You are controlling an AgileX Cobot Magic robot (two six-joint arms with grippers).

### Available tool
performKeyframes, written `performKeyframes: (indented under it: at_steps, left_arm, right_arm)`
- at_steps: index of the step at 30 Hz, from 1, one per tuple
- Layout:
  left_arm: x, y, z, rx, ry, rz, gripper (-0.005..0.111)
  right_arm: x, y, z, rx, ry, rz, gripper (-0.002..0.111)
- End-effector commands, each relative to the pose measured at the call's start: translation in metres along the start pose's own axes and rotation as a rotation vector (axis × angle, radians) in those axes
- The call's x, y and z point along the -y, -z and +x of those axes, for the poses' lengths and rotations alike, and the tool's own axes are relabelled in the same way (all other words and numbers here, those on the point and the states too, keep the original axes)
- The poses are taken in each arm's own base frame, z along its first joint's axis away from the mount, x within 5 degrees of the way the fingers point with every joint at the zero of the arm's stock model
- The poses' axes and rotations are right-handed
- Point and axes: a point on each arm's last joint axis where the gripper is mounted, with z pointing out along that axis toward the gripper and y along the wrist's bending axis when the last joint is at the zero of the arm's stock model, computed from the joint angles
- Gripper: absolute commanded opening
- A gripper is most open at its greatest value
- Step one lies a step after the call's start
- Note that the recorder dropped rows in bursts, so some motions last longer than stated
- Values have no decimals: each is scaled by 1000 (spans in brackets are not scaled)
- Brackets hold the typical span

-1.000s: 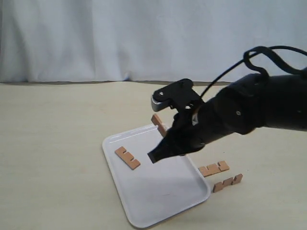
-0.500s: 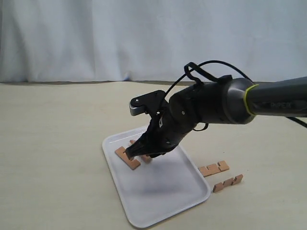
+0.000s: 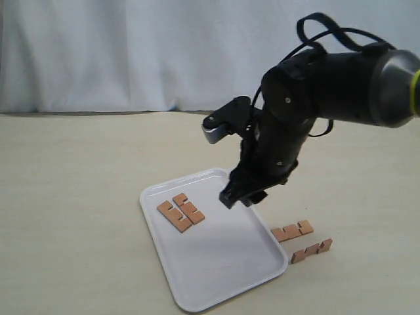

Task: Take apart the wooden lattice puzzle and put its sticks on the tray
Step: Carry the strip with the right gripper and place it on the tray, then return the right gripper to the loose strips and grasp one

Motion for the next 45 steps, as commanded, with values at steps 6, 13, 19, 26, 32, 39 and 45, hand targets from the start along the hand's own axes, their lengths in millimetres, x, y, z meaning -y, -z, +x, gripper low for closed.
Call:
performKeyframes:
  at_steps: [6, 13, 19, 26, 32, 39, 45]
  left_arm:
    - [0, 0, 0, 6, 1, -1, 0]
    - [0, 0, 0, 6, 1, -1, 0]
    - [0, 0, 0, 9, 1, -1, 0]
    - [0, 0, 0, 9, 1, -1, 0]
    - [0, 0, 0, 9, 1, -1, 0]
    - [0, 0, 0, 9, 1, -1, 0]
    - [0, 0, 0, 6, 1, -1, 0]
  right_arm:
    - [27, -10, 53, -321, 271, -1, 53]
    - [14, -45, 90, -364, 686, -93, 53]
    - [14, -56, 96, -311, 819, -48, 53]
    - [17, -58, 87, -228, 820, 24, 53]
    - [16, -62, 82, -153, 807, 48, 53]
    - [16, -67, 95, -212, 875, 59, 53]
    - [14, -72, 98, -184, 903, 70, 53]
